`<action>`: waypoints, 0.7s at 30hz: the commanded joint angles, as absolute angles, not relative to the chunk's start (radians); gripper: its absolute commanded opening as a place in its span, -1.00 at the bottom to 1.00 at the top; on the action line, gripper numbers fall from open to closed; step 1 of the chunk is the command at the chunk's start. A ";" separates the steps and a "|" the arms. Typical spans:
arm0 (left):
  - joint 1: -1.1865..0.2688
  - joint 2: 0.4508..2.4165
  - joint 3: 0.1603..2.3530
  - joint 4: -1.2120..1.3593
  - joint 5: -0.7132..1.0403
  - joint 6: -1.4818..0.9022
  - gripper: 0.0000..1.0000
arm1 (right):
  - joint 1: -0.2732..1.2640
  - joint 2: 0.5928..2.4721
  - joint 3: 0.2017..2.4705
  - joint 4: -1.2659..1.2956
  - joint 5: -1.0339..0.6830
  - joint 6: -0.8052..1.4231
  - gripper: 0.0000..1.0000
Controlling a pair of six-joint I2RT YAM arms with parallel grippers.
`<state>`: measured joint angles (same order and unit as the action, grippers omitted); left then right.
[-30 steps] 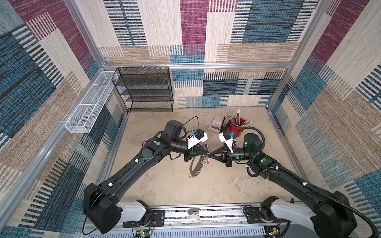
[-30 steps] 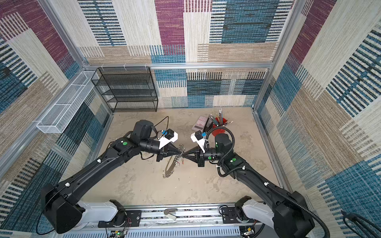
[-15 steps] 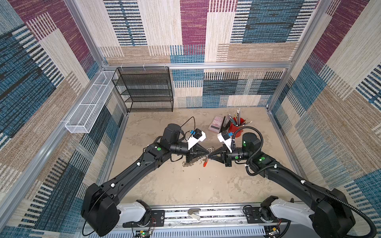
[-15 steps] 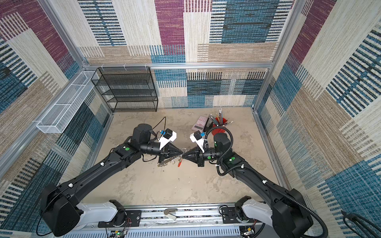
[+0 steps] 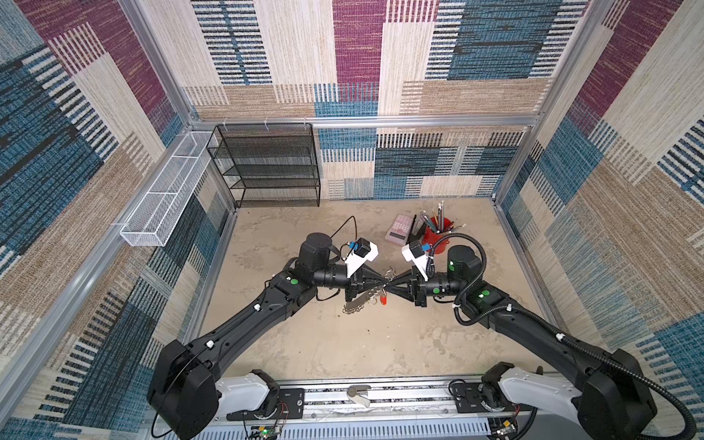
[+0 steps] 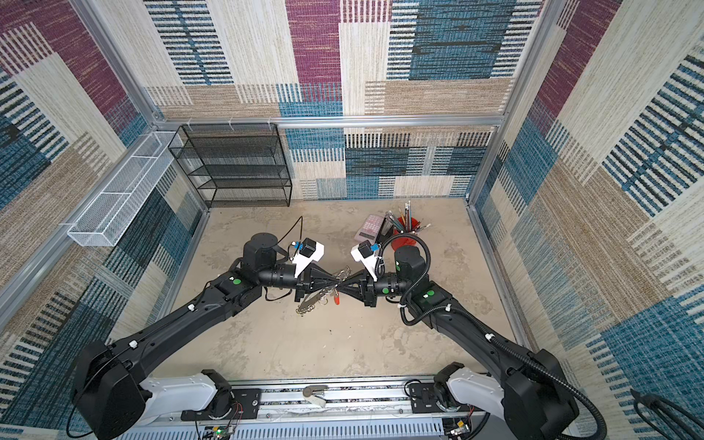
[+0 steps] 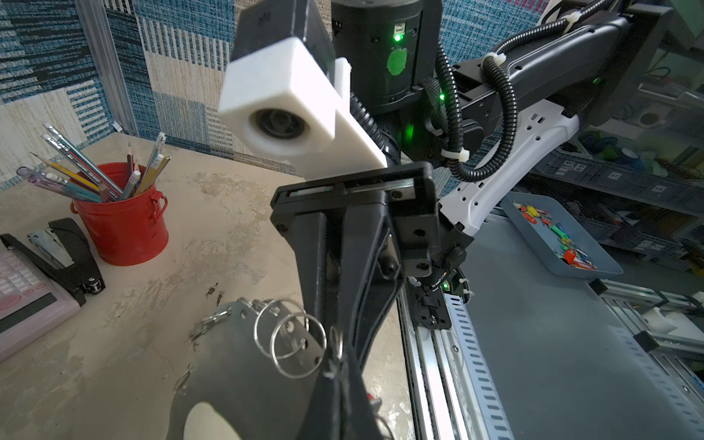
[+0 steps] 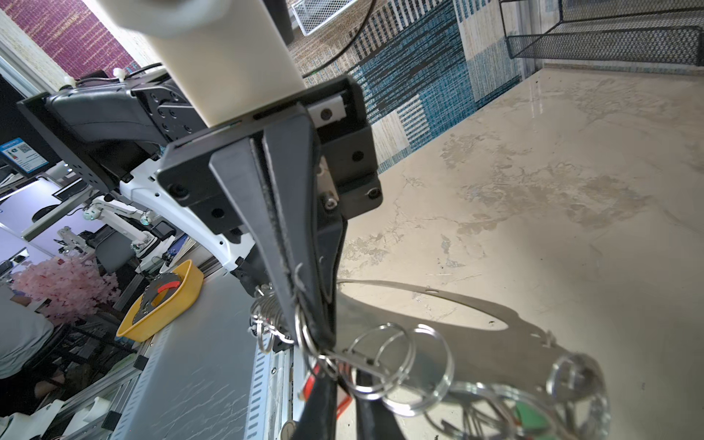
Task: Put the keys on the keyring
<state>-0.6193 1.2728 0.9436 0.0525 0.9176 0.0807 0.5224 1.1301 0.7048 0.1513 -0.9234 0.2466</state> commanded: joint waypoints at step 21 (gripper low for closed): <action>-0.629 1.206 0.813 0.308 0.766 -0.088 -1.00 | 0.398 0.969 0.694 0.138 -0.737 0.306 -0.31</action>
